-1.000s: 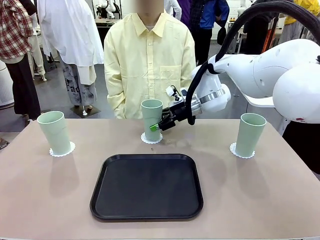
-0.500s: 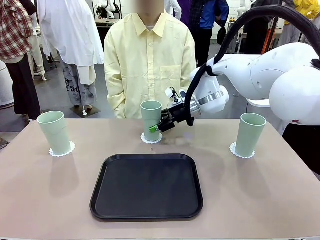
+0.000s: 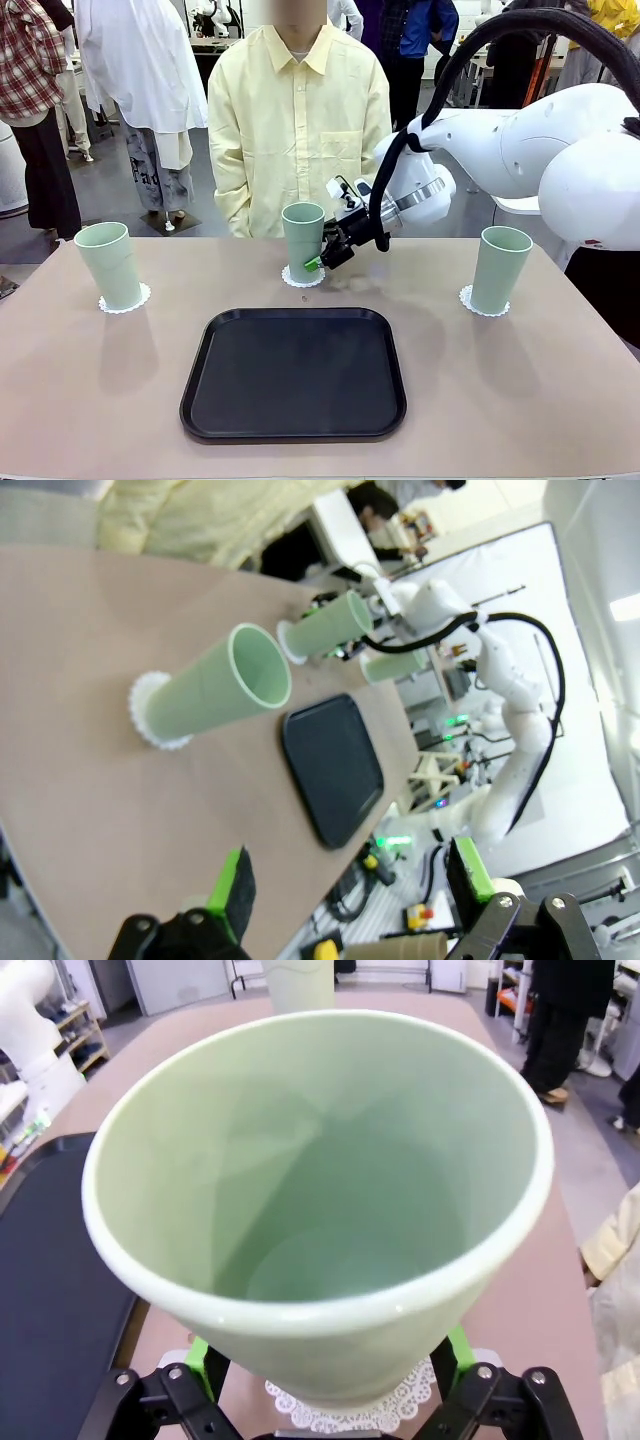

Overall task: Place coasters on the table and set cups on them.
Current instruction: Take one Reusable plastic cup from the Flat Tray and place it on a coaster set by the human.

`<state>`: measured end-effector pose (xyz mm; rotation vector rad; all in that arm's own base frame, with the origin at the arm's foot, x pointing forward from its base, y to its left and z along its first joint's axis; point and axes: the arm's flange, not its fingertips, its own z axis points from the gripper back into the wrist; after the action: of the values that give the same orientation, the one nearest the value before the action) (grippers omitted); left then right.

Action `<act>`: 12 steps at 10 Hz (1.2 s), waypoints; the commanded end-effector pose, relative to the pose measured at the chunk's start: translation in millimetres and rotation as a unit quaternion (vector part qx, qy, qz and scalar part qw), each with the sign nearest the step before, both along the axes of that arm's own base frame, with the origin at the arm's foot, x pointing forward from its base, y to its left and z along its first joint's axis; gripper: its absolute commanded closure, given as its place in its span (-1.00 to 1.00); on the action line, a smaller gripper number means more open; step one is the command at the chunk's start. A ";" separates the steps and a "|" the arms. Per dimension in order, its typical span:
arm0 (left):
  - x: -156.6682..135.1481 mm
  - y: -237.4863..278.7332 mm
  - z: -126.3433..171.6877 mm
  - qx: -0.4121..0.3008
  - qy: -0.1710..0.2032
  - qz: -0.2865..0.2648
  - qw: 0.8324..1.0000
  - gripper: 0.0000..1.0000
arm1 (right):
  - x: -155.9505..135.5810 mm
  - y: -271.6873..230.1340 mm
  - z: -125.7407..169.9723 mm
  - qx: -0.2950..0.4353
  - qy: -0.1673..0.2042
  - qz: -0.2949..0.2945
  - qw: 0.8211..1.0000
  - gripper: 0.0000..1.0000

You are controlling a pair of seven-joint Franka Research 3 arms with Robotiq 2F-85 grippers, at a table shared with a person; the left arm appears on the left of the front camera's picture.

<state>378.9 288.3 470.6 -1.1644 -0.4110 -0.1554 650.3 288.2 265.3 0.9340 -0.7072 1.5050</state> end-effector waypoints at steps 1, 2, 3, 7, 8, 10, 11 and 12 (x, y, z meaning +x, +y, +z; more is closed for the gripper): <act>-0.9 0.0 2.1 -0.002 -0.003 0.000 1.000 -1.00 | -7.2 -5.5 14.4 -0.045 -0.007 -0.013 0.999 -1.00; -0.9 0.0 2.1 -0.002 -0.003 0.000 1.000 -1.00 | -10.7 -11.8 20.5 -0.072 -0.012 -0.021 0.997 -1.00; -0.9 0.0 2.1 -0.002 -0.003 0.000 1.000 -1.00 | -13.4 -19.7 28.2 -0.091 -0.020 -0.036 0.995 -1.00; -0.9 0.0 2.1 -0.002 -0.003 0.000 1.000 -1.00 | -21.8 -54.9 65.2 -0.169 -0.006 -0.145 0.975 -1.00; -0.9 0.0 2.1 -0.002 -0.003 0.000 1.000 -1.00 | -34.3 -57.8 85.8 -0.215 0.016 -0.216 0.952 -1.00; -0.9 0.0 2.1 -0.002 -0.003 0.000 1.000 -1.00 | -74.9 -54.9 145.9 -0.233 0.070 -0.305 0.921 -1.00; -0.9 0.0 2.1 -0.002 -0.003 0.000 1.000 -1.00 | -88.0 -53.2 166.9 -0.247 0.062 -0.333 0.908 -1.00; -0.9 0.0 2.1 -0.002 -0.003 0.000 1.000 -1.00 | -101.4 -51.2 182.5 -0.285 0.039 -0.366 0.885 -1.00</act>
<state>378.9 288.2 470.3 -1.1649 -0.4105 -0.1551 563.3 227.9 435.0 0.2989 -0.4956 0.9391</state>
